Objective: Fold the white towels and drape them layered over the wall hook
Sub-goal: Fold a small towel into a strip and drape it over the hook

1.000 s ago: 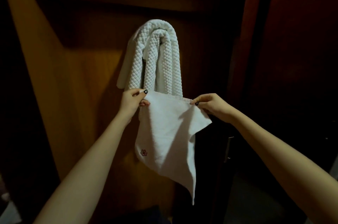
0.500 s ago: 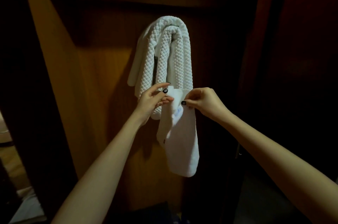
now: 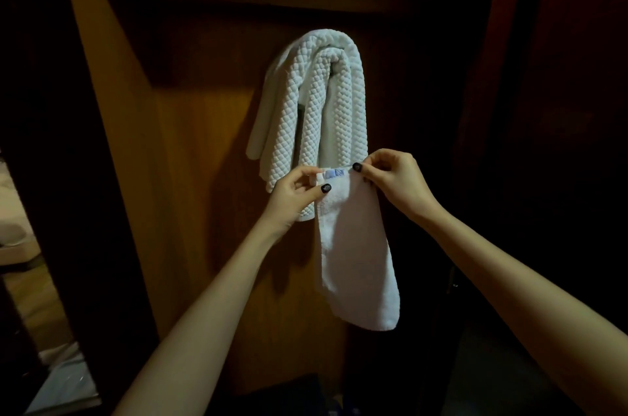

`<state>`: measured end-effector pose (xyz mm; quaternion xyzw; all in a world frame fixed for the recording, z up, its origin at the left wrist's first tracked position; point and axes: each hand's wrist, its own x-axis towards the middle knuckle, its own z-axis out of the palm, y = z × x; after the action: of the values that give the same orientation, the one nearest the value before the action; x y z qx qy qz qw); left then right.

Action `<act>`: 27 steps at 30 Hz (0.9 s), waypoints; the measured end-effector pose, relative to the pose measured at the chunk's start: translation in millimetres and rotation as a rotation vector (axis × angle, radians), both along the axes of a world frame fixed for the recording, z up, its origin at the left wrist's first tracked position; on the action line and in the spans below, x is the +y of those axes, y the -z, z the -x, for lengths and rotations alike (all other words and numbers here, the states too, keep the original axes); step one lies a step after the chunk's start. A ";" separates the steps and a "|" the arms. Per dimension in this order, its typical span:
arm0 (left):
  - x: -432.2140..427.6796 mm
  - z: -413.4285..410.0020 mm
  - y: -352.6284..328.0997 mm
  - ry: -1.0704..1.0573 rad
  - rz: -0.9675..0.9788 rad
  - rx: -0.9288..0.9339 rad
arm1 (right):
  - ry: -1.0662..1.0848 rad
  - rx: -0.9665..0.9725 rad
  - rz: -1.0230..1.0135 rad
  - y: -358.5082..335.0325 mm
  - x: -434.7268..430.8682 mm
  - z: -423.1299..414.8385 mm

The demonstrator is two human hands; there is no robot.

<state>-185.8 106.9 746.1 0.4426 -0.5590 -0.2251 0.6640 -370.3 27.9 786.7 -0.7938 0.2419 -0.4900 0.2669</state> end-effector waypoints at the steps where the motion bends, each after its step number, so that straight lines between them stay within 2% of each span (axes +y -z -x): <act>1: 0.4 -0.3 -0.1 -0.004 0.005 0.003 | -0.007 -0.004 -0.004 -1.0 1.3 0.3; 9: 5.2 3.7 -1.4 -0.094 0.041 -0.011 | 0.008 0.034 0.022 0.8 8.8 1.2; 16: 20.4 2.0 14.5 -0.125 0.054 0.069 | 0.062 0.557 0.206 24.7 1.1 13.0; 20: 33.8 -5.0 29.3 -0.156 0.030 0.078 | 0.023 0.727 0.083 61.0 2.1 12.2; 23: 45.5 -13.6 41.0 -0.227 -0.004 0.024 | -0.009 0.649 -0.038 80.6 8.1 13.1; 27: 63.8 -18.5 66.0 -0.348 -0.064 -0.009 | 0.001 0.305 -0.176 98.0 28.1 9.3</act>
<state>-167.3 170.7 680.1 0.5543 -0.4695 -0.1226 0.6762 -379.6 56.0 688.7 -0.8324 0.3220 -0.3409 0.2954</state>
